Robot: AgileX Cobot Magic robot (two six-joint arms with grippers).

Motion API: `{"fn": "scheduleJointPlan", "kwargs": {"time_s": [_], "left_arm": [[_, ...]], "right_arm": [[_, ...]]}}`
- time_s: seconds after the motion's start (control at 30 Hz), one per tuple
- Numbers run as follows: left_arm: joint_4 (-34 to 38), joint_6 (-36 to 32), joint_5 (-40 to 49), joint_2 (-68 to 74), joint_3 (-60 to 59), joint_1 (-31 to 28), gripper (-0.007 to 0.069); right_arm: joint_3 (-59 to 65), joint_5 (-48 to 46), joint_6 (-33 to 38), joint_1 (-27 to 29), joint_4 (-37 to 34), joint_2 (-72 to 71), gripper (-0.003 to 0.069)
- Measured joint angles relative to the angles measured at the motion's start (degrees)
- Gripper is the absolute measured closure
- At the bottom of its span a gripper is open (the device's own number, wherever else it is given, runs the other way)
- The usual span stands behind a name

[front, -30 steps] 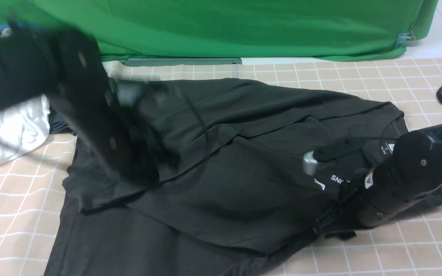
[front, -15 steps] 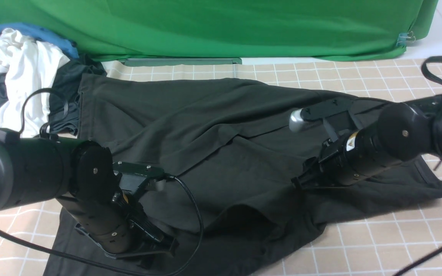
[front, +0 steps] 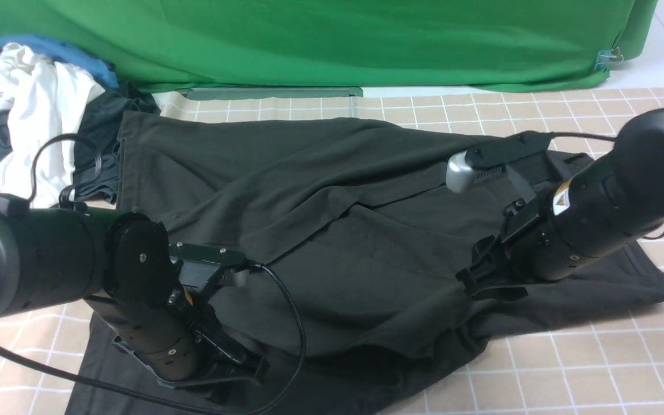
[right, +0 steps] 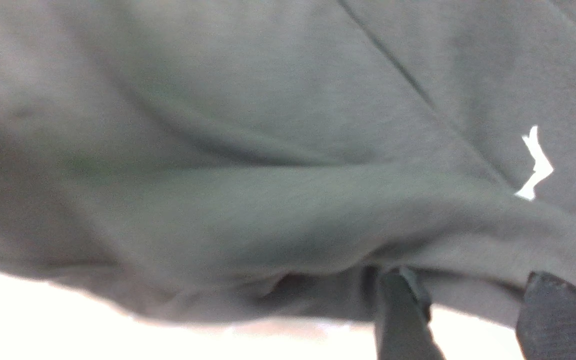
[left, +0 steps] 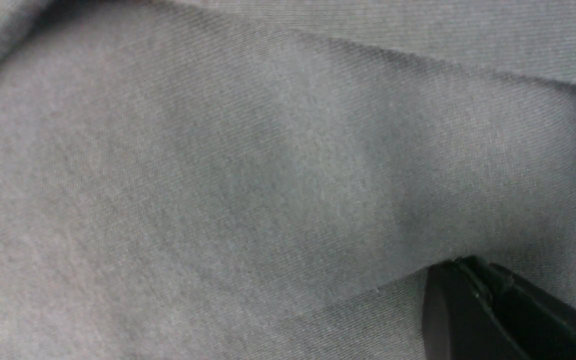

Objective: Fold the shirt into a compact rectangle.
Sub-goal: 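Grasp the near edge of the shirt at its hem and shoulder corners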

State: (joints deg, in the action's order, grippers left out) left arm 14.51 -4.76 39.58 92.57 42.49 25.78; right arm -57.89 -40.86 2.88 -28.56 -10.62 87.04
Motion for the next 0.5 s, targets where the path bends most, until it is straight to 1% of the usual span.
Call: {"fn": "scheduleJointPlan", "kwargs": {"time_s": [0.13, 0.3, 0.43, 0.5], "left_arm": [[0.2, 0.0, 0.0, -0.1, 0.0, 0.0, 0.0606], [0.5, 0.2, -0.1, -1.8, -0.1, 0.0, 0.0606], [0.5, 1.3, -0.5, -7.0, -0.1, 0.0, 0.0606], [0.5, 1.3, -0.5, -10.3, -0.1, 0.0, 0.0606]], "right_arm": [[0.9, -1.6, -0.1, -3.2, -0.1, -0.7, 0.0340], [2.9, -0.6, -0.2, -7.0, -0.2, 4.3, 0.0393], [3.0, 4.0, -0.3, -8.9, -0.2, 9.4, 0.0385], [3.0, 6.3, -0.3, -9.0, -0.2, 11.1, 0.0349]]}}
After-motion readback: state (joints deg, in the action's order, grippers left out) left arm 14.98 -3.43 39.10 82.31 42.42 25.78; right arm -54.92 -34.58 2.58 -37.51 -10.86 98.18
